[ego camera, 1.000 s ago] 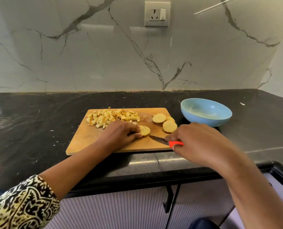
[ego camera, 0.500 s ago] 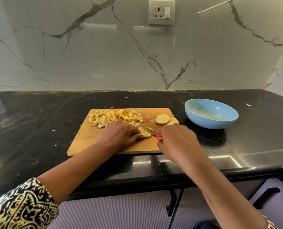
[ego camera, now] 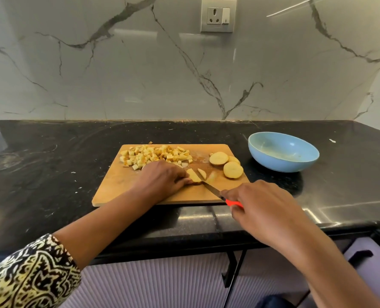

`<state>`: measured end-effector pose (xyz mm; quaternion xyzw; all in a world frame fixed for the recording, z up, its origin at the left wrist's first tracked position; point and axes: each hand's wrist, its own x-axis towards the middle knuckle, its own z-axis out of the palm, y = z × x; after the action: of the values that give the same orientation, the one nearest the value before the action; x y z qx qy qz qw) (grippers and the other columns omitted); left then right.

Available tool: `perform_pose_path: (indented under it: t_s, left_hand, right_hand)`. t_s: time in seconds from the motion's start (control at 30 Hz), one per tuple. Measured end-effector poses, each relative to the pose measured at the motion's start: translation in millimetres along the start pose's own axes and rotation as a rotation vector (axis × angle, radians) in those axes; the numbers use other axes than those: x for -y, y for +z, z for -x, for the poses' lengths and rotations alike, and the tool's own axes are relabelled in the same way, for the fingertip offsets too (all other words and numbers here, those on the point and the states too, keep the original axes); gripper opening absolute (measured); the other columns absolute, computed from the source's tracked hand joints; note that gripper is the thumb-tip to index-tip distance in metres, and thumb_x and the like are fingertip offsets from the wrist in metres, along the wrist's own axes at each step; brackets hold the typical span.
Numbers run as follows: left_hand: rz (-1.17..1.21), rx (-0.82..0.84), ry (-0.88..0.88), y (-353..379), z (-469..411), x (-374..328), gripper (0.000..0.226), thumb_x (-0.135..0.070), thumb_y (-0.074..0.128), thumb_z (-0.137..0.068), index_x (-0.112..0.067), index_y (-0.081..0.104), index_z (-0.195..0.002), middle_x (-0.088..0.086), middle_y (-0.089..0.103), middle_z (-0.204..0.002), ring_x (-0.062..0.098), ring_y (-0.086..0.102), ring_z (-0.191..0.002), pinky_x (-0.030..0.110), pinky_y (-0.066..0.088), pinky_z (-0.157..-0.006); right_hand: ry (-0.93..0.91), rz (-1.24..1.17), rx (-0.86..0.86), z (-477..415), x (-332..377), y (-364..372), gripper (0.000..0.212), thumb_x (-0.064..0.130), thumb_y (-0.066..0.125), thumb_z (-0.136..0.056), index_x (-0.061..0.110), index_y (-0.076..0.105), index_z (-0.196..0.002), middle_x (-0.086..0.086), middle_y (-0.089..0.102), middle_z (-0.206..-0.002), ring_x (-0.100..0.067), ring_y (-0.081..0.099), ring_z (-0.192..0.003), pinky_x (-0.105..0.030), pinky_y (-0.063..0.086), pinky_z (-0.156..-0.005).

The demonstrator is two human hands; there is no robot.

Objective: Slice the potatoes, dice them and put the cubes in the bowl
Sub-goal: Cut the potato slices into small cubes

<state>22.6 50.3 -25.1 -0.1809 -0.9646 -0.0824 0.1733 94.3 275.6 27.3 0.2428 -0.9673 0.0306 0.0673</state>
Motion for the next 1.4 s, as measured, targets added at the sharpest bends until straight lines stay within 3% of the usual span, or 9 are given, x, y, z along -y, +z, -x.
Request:
perform_pose_path:
  t_s: [0.43, 0.5, 0.6, 0.7, 0.83, 0.97, 1.07, 1.17, 1.4]
  left_hand:
    - [-0.016, -0.017, -0.003, 3.6, -0.4, 5.0, 0.039, -0.05, 0.05, -0.091, -0.027, 0.063, -0.121, -0.005, 0.07, -0.108, 0.007, 0.065, -0.086, 0.024, 0.055, -0.078]
    - [-0.02, -0.016, 0.006, 2.3, 0.3, 4.0, 0.044, -0.054, 0.048, -0.089, -0.027, 0.063, -0.119, -0.005, 0.069, -0.11, 0.008, 0.064, -0.09, 0.026, 0.055, -0.078]
    - [0.049, 0.006, 0.073, -5.1, 2.8, -8.0, 0.064, -0.069, 0.038, -0.08, -0.028, 0.059, -0.124, -0.007, 0.061, -0.127, 0.01, 0.06, -0.11, 0.032, 0.053, -0.089]
    - [0.095, 0.133, 0.156, -9.4, 5.1, -30.9, 0.068, -0.073, 0.047, -0.077, -0.036, 0.047, -0.135, -0.014, 0.05, -0.138, 0.005, 0.045, -0.126, 0.029, 0.038, -0.103]
    - [0.089, 0.184, 0.192, -4.8, 3.9, -43.7, 0.066, -0.067, 0.055, -0.078, -0.035, 0.048, -0.135, -0.009, 0.054, -0.133, 0.007, 0.045, -0.121, 0.022, 0.036, -0.097]
    - [0.078, 0.129, 0.174, -4.2, 3.4, -43.7, 0.063, -0.066, 0.058, -0.078, -0.03, 0.055, -0.13, -0.008, 0.058, -0.128, 0.008, 0.048, -0.117, 0.03, 0.038, -0.101]
    - [0.12, 0.016, 0.109, -7.2, -2.7, -43.3, 0.059, -0.061, 0.063, -0.076, -0.024, 0.061, -0.122, -0.006, 0.063, -0.121, 0.008, 0.054, -0.11, 0.033, 0.042, -0.099]
    - [0.178, -0.1, -0.135, -16.1, -26.7, -28.3, 0.058, -0.057, 0.068, -0.075, -0.019, 0.065, -0.118, -0.003, 0.069, -0.11, 0.008, 0.058, -0.094, 0.022, 0.048, -0.079]
    - [0.011, 0.118, -0.307, -0.3, -42.6, -13.0, 0.06, -0.072, 0.061, -0.071, -0.03, 0.066, -0.113, -0.008, 0.065, -0.112, 0.01, 0.052, -0.104, 0.039, 0.038, -0.092]
  right_hand:
    - [0.1, -0.211, 0.034, -14.0, -32.9, -15.5, 0.035, 0.031, 0.054, -0.093, 0.045, 0.058, -0.125, 0.018, 0.057, -0.08, -0.002, 0.05, -0.064, -0.018, 0.037, -0.052]
    - [0.121, -0.268, -0.035, -18.1, -37.3, -4.2, 0.035, 0.031, 0.055, -0.094, 0.042, 0.058, -0.127, 0.016, 0.063, -0.085, -0.004, 0.057, -0.067, -0.021, 0.044, -0.054]
    - [0.17, -0.395, -0.228, -35.5, -37.4, 24.1, 0.035, 0.033, 0.055, -0.095, 0.037, 0.057, -0.13, 0.012, 0.06, -0.068, -0.006, 0.05, -0.053, -0.019, 0.037, -0.046]
    - [0.185, -0.578, -0.402, -48.6, -36.5, 52.9, 0.037, 0.035, 0.056, -0.094, 0.035, 0.057, -0.131, 0.006, 0.062, -0.067, -0.01, 0.048, -0.052, -0.025, 0.039, -0.05]
    - [0.222, -0.713, -0.504, -53.0, -42.5, 70.6, 0.035, 0.034, 0.058, -0.094, 0.033, 0.059, -0.129, 0.011, 0.053, -0.059, -0.007, 0.042, -0.05, -0.015, 0.032, -0.047]
    - [0.222, -0.736, -0.505, -54.0, -45.3, 73.8, 0.035, 0.033, 0.059, -0.094, 0.031, 0.059, -0.129, 0.013, 0.056, -0.063, -0.007, 0.043, -0.052, -0.015, 0.035, -0.049]
    - [0.233, -0.754, -0.506, -55.9, -48.1, 78.0, 0.035, 0.034, 0.058, -0.094, 0.033, 0.06, -0.129, 0.008, 0.057, -0.063, -0.008, 0.042, -0.052, -0.017, 0.033, -0.048]
    - [0.237, -0.774, -0.5, -57.5, -50.0, 79.0, 0.035, 0.035, 0.057, -0.094, 0.033, 0.06, -0.129, 0.006, 0.059, -0.066, -0.008, 0.044, -0.054, -0.016, 0.034, -0.049]
    - [0.219, -0.789, -0.496, -55.7, -51.4, 80.4, 0.037, 0.036, 0.056, -0.095, 0.032, 0.056, -0.132, 0.011, 0.054, -0.062, -0.008, 0.046, -0.054, -0.016, 0.035, -0.048]
